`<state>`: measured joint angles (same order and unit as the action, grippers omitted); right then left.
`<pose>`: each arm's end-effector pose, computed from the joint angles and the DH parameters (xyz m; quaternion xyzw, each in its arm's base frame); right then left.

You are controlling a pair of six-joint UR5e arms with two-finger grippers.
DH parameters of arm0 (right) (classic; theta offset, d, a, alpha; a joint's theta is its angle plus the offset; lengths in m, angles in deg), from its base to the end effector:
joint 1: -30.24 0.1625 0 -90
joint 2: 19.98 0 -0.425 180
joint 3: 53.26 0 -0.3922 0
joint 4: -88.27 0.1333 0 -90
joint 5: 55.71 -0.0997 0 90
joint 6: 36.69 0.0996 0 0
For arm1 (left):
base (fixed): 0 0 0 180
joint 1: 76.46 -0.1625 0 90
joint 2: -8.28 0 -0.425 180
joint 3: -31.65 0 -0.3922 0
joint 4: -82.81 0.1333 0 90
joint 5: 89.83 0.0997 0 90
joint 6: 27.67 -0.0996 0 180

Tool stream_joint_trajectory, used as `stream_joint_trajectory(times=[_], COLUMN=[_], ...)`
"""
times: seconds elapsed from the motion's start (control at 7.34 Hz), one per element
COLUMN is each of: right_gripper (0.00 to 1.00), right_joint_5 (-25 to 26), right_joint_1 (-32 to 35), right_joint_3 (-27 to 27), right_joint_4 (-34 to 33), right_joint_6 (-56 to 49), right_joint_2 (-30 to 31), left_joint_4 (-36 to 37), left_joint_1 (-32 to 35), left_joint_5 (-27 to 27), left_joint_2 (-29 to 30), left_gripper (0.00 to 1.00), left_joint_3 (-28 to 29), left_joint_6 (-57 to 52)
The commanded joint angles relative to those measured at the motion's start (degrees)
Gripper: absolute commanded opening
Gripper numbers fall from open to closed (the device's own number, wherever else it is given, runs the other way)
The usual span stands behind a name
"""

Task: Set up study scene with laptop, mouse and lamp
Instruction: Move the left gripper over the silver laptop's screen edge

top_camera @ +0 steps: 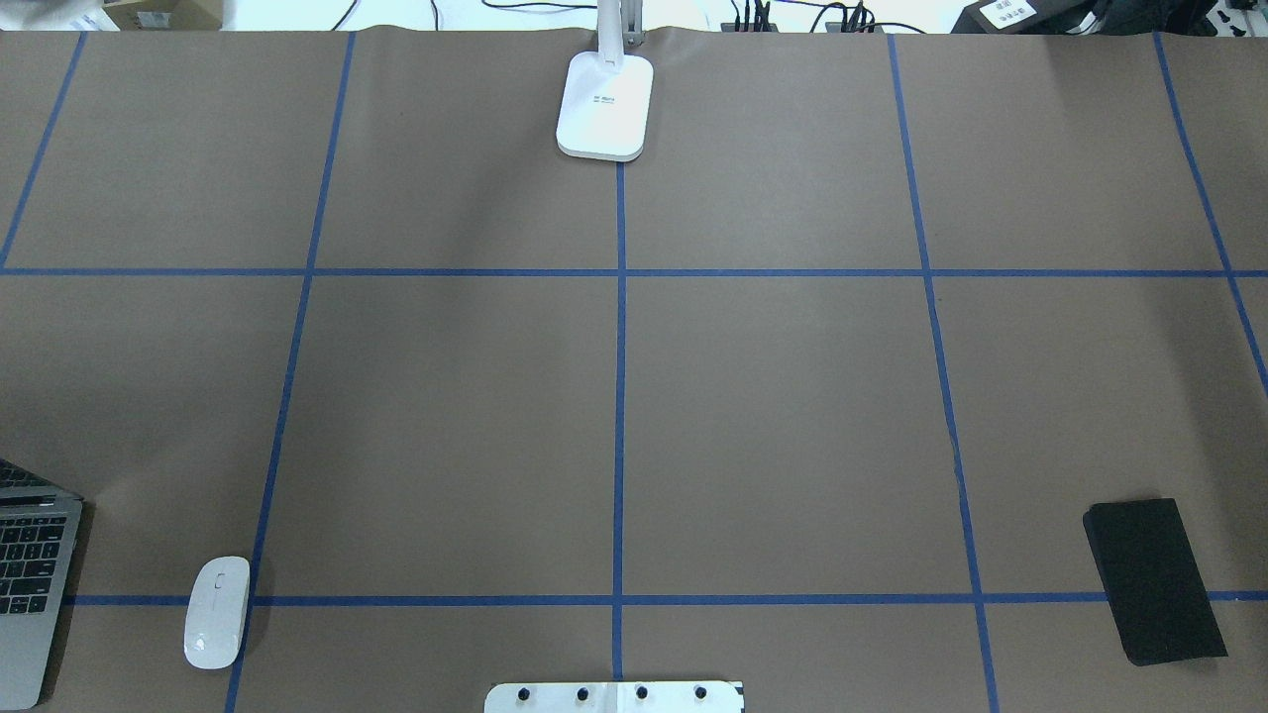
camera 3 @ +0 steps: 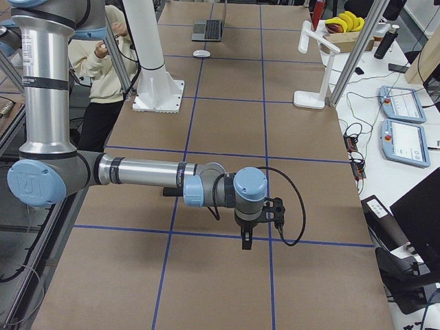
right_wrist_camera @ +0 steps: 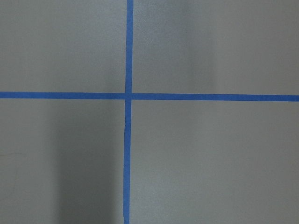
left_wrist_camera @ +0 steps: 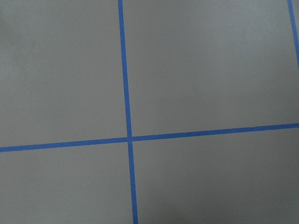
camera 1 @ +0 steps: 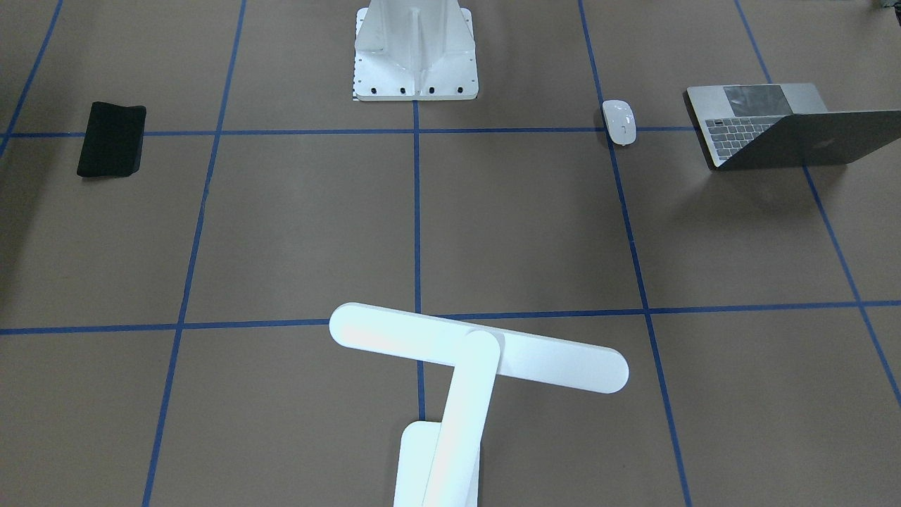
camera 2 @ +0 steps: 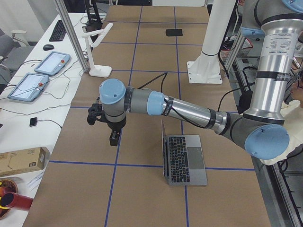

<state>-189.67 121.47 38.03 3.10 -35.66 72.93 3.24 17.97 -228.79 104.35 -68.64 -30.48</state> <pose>0.0743 -0.4725 0.6640 0.0266 -0.3741 0.0078 0.9270 -0.0987 -0.5211 0.5294 0.0731 0.4100 0.0086 0.9091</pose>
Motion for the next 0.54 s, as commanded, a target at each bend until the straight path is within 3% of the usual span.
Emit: stream_joint_trajectory(times=[0.0,0.27,0.41], right_gripper=[1.00,1.00,1.00], right_joint_5=[-0.07,0.45,0.98], right_joint_1=[0.00,0.00,0.00], right_joint_3=[1.07,4.41,4.68], right_joint_4=[0.09,0.18,0.09], right_joint_6=[0.11,0.11,0.20], right_joint_2=[0.78,2.53,2.63], left_joint_4=[0.12,2.21,2.23], left_joint_1=[0.05,0.05,-0.12], left_joint_5=[-0.08,-0.09,-0.09], left_joint_2=[-0.62,-1.94,-5.51], left_gripper=[1.00,1.00,1.00], left_joint_3=[-0.26,-0.53,-3.31], left_joint_6=[0.43,4.18,10.83])
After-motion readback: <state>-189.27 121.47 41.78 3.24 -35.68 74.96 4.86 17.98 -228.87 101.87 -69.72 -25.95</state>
